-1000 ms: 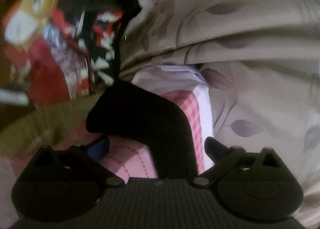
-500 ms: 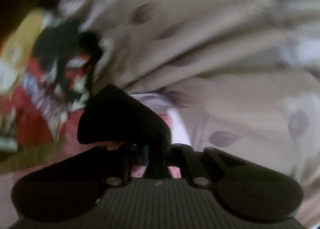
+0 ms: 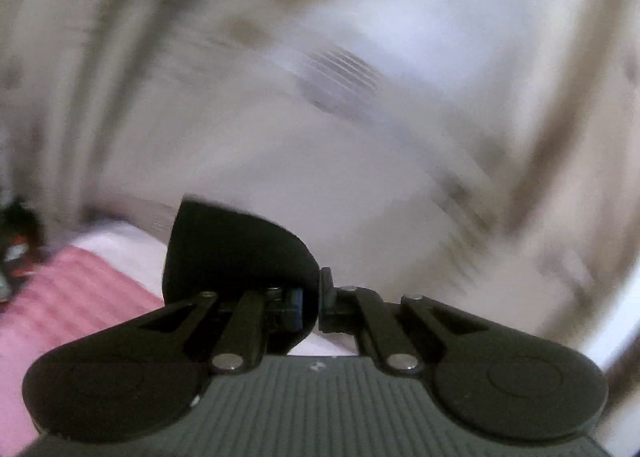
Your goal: Fold small clothes
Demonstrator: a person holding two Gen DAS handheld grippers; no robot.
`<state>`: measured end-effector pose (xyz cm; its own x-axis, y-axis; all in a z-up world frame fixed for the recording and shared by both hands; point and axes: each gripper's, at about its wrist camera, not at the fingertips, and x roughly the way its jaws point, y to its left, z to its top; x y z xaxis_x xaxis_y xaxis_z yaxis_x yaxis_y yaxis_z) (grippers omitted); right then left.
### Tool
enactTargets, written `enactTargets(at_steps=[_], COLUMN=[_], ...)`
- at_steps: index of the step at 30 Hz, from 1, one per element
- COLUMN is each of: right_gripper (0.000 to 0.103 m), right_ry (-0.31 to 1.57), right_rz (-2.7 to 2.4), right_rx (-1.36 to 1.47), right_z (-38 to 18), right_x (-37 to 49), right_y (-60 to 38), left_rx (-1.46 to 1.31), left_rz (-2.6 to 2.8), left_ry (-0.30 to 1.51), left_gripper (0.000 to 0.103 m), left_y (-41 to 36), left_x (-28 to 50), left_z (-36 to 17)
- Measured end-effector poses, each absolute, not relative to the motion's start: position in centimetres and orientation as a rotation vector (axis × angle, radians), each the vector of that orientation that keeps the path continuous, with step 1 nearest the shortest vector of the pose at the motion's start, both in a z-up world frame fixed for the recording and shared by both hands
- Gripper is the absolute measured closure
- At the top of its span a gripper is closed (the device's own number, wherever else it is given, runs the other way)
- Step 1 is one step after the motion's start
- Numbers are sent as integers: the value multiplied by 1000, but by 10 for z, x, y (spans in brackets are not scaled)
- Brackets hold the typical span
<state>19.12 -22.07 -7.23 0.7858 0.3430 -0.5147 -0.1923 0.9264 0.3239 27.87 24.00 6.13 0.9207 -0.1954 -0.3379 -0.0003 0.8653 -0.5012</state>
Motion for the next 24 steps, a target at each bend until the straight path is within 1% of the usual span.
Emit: enactTargets(at_steps=[5, 8, 9, 11, 12, 13, 15, 16, 18, 22, 24], right_gripper=[22, 22, 22, 20, 18, 18, 17, 17, 17, 17, 17], right_ry=[536, 495, 483, 469, 463, 459, 451, 448, 443, 439, 463], right_rz=[264, 244, 240, 234, 227, 226, 233, 233, 238, 242, 236], right_rx=[437, 532, 562, 605, 624, 638, 657, 659, 658, 629, 585], right_z=[-75, -77, -78, -79, -80, -80, -81, -82, -81, -79, -74], right_x=[185, 181, 180, 178, 178, 178, 179, 177, 177, 175, 177], right_y=[-247, -263, -268, -275, -278, -280, -284, -285, -284, -280, -274], left_rx=[-326, -230, -201, -123, -91, -76, -103, -135, -199, -397, -434], left_rz=[-319, -427, -465, -524, -547, -564, -579, -581, -573, -479, -349], left_ry=[486, 574, 615, 665, 669, 674, 653, 610, 545, 499, 479], left_gripper=[98, 97, 95, 85, 63, 34, 7, 3, 0, 0, 0], left_y=[102, 26, 4, -33, -46, -55, -57, -51, -31, 27, 58], left_x=[288, 297, 301, 301, 296, 293, 281, 275, 264, 247, 238], left_z=[45, 16, 5, -20, -30, -37, -44, -43, -40, -42, -53])
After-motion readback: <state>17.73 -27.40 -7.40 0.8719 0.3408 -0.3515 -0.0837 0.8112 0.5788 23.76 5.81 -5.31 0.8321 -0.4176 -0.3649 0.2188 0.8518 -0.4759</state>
